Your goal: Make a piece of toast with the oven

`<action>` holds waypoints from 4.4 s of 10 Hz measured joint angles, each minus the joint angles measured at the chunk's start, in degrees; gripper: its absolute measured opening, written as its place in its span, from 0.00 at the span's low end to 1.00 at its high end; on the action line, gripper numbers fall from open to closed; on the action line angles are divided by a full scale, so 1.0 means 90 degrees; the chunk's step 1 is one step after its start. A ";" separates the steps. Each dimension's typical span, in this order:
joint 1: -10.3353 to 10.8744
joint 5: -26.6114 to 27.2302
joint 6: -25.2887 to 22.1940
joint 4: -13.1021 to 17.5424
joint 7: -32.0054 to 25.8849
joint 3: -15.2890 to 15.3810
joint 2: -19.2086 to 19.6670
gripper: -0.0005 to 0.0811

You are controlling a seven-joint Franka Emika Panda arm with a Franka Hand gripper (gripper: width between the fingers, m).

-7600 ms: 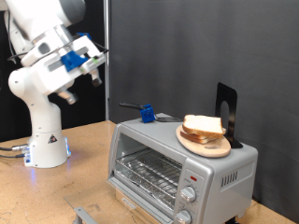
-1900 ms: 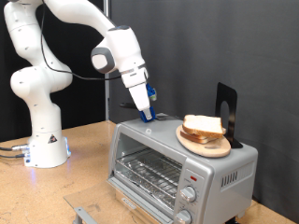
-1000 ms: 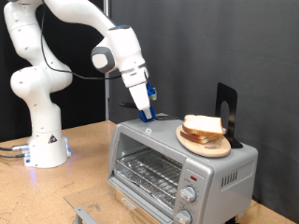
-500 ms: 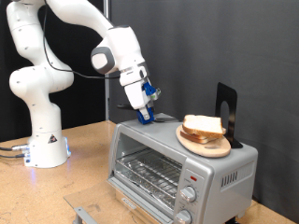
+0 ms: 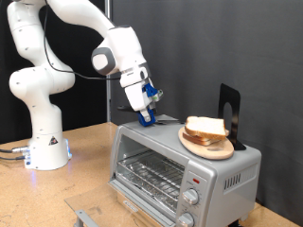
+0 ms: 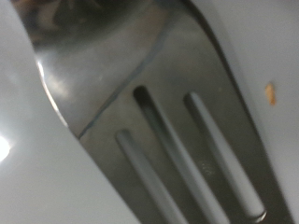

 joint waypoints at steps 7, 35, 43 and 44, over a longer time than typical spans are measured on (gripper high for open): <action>-0.0012 -0.0165 -0.0280 -0.0090 -0.0929 -0.0024 -0.0167 0.84; 0.0343 0.0397 -0.2819 0.1214 -0.3593 -0.1349 -0.0409 0.84; 0.0118 -0.0238 -0.2736 0.0812 -0.4008 -0.1438 -0.0676 0.84; 0.0123 -0.0269 -0.2481 0.0654 -0.4080 -0.1425 -0.0673 0.84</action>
